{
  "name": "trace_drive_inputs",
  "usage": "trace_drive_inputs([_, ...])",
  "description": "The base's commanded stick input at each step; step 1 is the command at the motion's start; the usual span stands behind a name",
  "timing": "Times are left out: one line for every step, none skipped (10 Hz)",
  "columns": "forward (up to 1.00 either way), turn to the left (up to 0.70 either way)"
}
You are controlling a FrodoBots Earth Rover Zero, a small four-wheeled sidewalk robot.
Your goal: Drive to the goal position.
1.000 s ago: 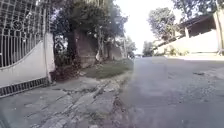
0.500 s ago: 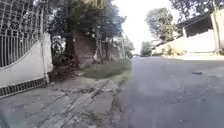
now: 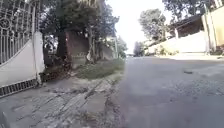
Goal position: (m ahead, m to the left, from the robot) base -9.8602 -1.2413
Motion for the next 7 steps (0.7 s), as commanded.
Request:
trace_drive_inputs([0.00,-1.00])
trace_drive_inputs([0.00,-1.00])
trace_drive_inputs([0.00,-1.00])
trace_drive_inputs([0.00,-1.00])
trace_drive_inputs([0.00,-1.00])
trace_drive_inputs([0.00,-1.00])
trace_drive_inputs([0.00,-1.00])
